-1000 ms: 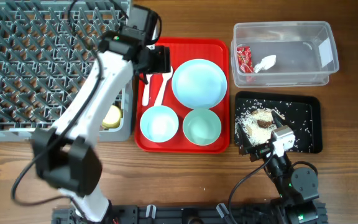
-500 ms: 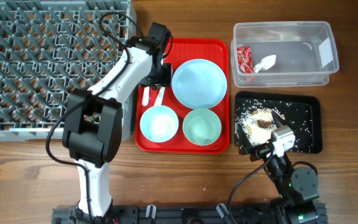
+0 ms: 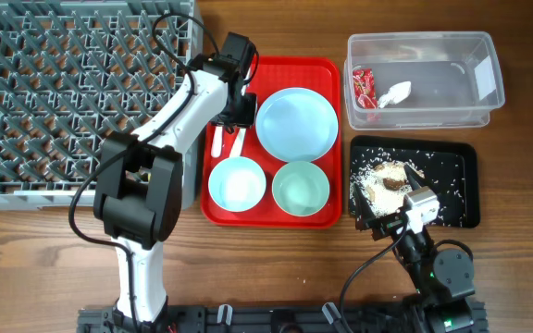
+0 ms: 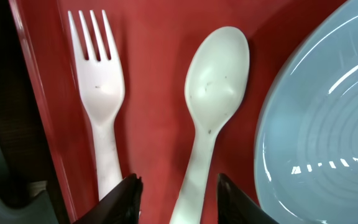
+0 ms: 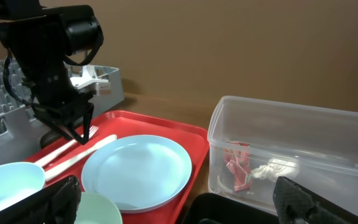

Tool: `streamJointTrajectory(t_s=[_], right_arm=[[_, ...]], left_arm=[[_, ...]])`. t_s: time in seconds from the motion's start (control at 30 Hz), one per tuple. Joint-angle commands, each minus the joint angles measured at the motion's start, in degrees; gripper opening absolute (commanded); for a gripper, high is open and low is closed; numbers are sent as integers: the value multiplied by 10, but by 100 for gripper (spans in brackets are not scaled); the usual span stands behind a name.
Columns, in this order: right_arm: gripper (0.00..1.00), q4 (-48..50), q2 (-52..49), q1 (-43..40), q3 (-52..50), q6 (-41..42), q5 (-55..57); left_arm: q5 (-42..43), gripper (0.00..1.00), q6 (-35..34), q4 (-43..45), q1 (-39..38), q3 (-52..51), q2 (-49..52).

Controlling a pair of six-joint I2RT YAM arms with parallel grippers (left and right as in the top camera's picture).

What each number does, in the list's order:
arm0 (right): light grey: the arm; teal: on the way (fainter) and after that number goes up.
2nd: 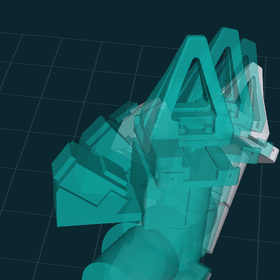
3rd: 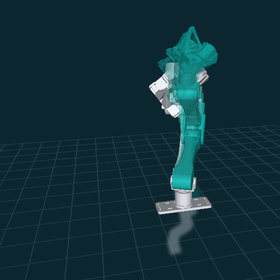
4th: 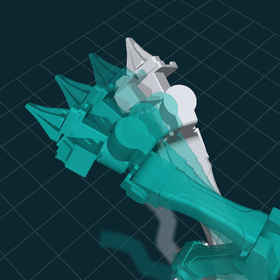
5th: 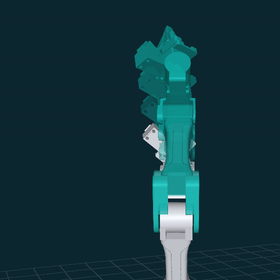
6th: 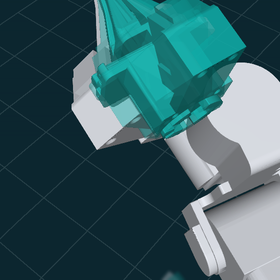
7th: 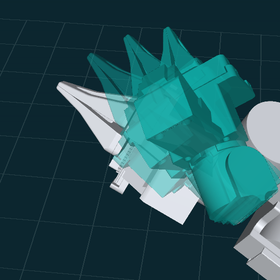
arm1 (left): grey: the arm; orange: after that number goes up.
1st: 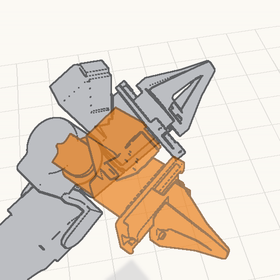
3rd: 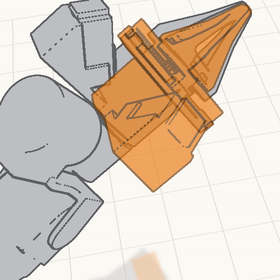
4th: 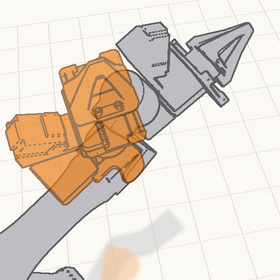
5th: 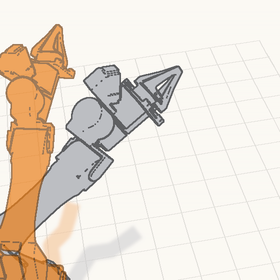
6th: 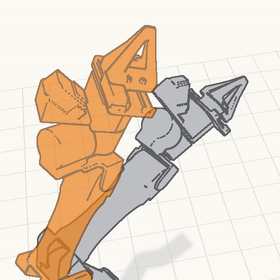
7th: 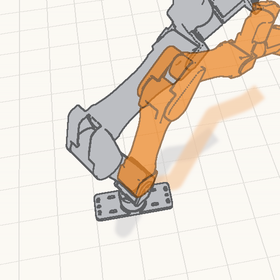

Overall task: Sort waste into correct bins and load items into the dishwasher rack
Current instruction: 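Reach the left gripper to the white spoon and grasp it, then place the white spoon into the dish rack with the left gripper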

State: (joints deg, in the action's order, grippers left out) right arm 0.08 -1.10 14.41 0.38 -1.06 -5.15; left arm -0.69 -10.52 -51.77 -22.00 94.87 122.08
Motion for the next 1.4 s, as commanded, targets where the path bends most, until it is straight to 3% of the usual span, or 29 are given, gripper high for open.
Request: streamJointTrajectory(t_s=[0.0, 0.2, 0.33, 0.57, 0.63, 1.2, 1.37], right_arm=[[100, 3, 8, -3, -1, 12, -9], [100, 3, 8, -3, -1, 12, -9], [100, 3, 8, -3, -1, 12, -9], [100, 3, 8, -3, -1, 12, -9], [100, 3, 8, -3, -1, 12, -9], [100, 3, 8, -3, -1, 12, -9], [100, 3, 8, -3, -1, 12, -9]], left_arm=[[-9, 40, 14, 2, -12, -2, 28], [-9, 38, 13, 13, -17, -2, 52], [-10, 32, 14, 19, -17, -2, 55], [-9, 6, 13, 14, -18, -2, 69], [-9, 4, 13, 9, -18, -2, 71], [-12, 4, 13, -60, -15, 31, -61], [-80, 4, 13, -73, -14, 31, -122]])
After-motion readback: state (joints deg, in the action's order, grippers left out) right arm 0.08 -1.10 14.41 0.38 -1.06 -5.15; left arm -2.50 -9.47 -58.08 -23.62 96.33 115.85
